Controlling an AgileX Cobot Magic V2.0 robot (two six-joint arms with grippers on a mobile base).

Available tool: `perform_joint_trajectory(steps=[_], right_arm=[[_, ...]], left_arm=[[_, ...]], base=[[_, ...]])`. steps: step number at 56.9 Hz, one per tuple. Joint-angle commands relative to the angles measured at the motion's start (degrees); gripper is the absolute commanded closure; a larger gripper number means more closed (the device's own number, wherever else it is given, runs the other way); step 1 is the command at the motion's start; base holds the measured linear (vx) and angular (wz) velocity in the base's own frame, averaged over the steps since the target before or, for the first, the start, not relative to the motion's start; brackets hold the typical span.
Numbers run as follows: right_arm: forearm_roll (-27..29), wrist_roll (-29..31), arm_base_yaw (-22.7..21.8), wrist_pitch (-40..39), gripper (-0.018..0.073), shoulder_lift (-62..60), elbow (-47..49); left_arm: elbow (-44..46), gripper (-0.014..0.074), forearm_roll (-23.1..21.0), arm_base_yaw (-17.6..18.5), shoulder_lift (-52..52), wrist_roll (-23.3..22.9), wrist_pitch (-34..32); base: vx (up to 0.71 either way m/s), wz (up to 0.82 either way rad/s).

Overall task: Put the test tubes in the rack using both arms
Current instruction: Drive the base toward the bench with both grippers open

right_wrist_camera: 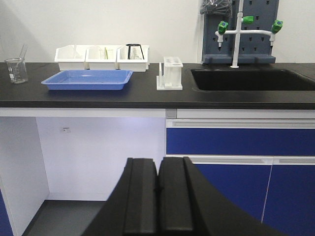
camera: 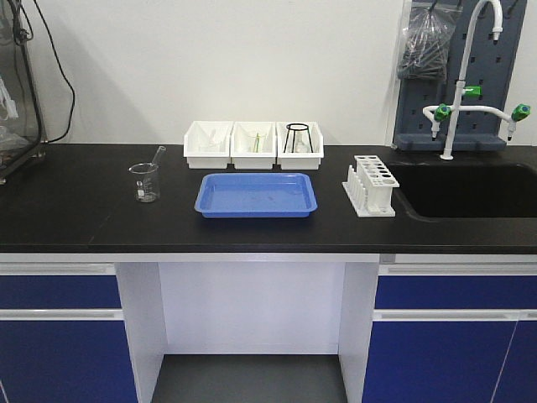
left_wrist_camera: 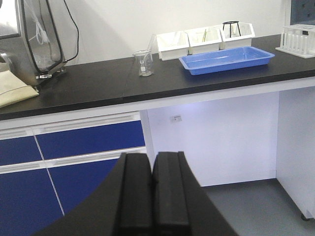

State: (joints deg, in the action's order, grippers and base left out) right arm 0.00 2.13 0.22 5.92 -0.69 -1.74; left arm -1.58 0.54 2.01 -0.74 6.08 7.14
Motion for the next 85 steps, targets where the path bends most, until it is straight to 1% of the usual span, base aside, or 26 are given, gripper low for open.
perform_joint_trajectory(steps=[1,53,85], right_arm=[[0.0,0.0,-0.24,-4.6,0.0568,-0.5,-0.78],[0.0,0.0,-0.24,-4.6,0.0568,-0.5,-0.78],[0.0,0.0,-0.24,-4.6,0.0568,-0.5,-0.78]], left_arm=[[1.47,0.0601,-0.54,0.19,-0.7,-0.64,-4.5],[1.47,0.0601,-0.54,0.19,-0.7,-0.64,-4.5],[1.47,0.0601,-0.54,0.19,-0.7,-0.64,-4.5]], base=[[0.0,0.0],[0.01,-0.01],[0.16,0.04]])
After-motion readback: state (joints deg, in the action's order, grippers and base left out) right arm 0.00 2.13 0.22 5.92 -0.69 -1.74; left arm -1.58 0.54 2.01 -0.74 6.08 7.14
